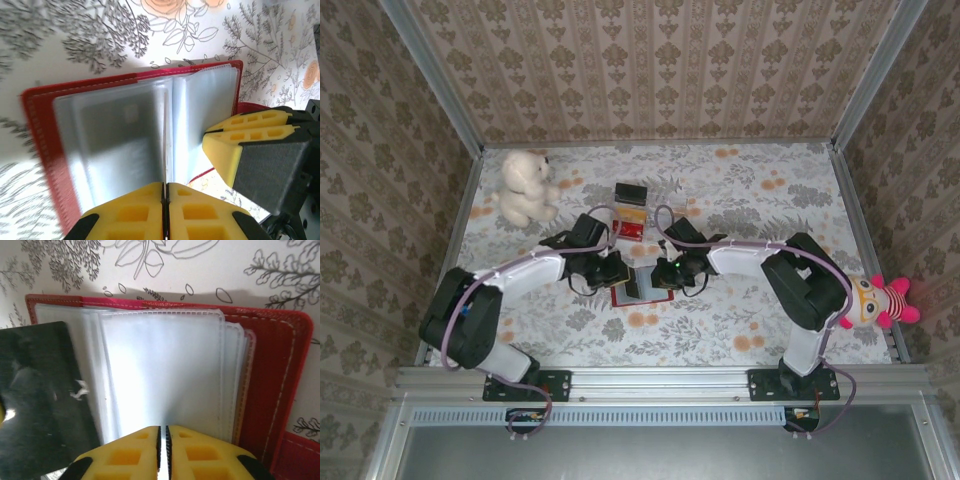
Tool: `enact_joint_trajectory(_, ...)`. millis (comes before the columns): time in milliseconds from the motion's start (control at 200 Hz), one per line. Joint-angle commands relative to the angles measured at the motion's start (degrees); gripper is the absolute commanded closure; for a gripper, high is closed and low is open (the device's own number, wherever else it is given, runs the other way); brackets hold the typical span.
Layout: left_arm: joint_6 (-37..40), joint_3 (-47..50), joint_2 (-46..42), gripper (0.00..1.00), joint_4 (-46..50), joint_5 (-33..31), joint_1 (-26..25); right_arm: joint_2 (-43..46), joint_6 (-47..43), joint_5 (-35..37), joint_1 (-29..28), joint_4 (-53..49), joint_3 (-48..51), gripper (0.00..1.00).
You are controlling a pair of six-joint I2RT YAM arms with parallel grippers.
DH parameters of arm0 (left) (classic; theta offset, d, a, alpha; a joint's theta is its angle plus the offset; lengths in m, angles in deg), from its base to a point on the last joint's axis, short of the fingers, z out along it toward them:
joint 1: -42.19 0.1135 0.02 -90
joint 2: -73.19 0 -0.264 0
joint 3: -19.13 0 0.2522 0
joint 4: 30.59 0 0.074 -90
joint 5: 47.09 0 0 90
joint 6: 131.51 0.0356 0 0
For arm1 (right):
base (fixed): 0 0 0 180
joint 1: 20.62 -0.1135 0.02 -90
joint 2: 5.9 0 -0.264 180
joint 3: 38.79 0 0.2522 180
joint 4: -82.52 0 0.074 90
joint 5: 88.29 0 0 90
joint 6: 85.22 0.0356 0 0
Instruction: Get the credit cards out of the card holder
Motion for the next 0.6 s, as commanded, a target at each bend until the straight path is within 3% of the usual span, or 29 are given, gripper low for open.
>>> enact_joint_trajectory(0,3.2,-1.6,-4.9,0.90,6.5,-1.8,2.9,5.0,0.2,-1.7,0.5,0.9,-0.4,0.80)
enact_joint_trajectory(245,1.2,-1.8,-15.0,0.91,2.2,2.9,11.5,11.0,6.4,-7.6,2.8,14.0,0.3,0.50)
enact_joint_trajectory(415,-4.1,-2.5,-17.9,0.90,-6.0,7.9,14.3,11.1,13.8,-10.8,3.9,24.2,0.3,0.31)
enact_joint_trajectory(595,-10.5,-3.1,-17.9,0.90,-13.5,12.9,15.3,8.8,23.5,-16.2,4.1,33.5,-2.4,0.26)
